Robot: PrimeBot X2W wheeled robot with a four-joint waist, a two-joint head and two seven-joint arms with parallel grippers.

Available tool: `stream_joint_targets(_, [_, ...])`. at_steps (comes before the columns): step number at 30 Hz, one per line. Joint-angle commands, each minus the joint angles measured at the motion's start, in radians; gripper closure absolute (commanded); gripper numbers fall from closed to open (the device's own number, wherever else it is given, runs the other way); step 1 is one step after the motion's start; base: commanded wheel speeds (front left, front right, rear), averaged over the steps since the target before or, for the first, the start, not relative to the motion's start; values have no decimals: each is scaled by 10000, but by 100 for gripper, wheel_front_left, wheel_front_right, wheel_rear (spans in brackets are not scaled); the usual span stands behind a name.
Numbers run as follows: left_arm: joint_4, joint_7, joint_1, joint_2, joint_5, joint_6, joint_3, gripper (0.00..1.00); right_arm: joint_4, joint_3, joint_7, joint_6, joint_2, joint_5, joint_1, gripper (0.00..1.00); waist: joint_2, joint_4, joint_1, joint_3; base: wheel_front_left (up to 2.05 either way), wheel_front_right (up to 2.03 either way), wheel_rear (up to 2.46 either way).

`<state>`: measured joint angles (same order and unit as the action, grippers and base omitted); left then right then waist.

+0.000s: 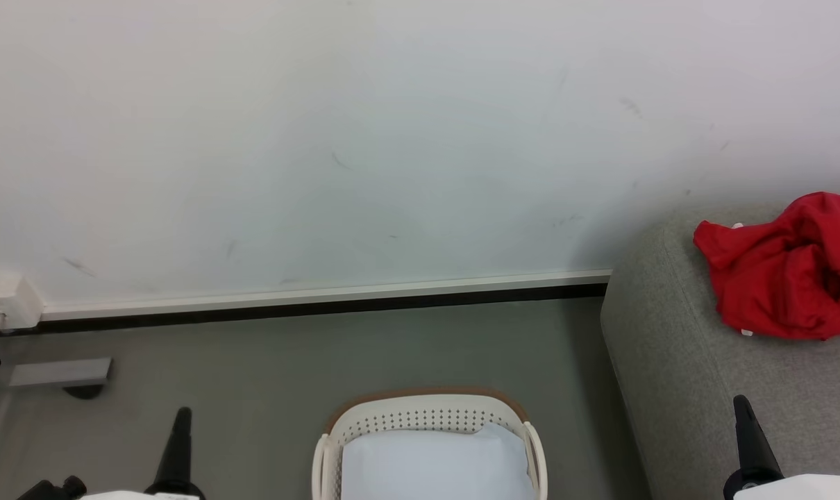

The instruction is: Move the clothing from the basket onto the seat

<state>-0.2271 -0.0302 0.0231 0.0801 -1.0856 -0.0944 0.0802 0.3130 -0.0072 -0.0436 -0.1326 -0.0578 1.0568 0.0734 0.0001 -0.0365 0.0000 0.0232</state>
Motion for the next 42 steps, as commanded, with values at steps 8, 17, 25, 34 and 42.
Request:
stream_joint_targets(8, [169,256,316,-17,-962,55,100,100,-213,-158,234,19,-109,1078,269,100,-1,46,0,-27,0,0,0])
stream_joint_targets(17, [223,488,435,-72,-1798,81,157,100,-284,-249,423,21,-150,2002,337,100,-1,96,0,-56,0,0,0])
stream_joint_targets(25, [265,667,520,-116,-2465,98,203,100,-354,-321,584,21,-189,2771,377,100,-1,139,0,-82,0,0,0])
stream_joint_targets(34, [305,853,621,-161,-3095,128,248,100,-410,-388,714,23,-227,3526,406,100,-1,183,0,-108,0,0,0])
stream_joint_targets(42, [338,1029,694,-195,-3695,152,283,100,-462,-446,847,25,-266,4223,462,100,-1,227,0,-133,0,0,0])
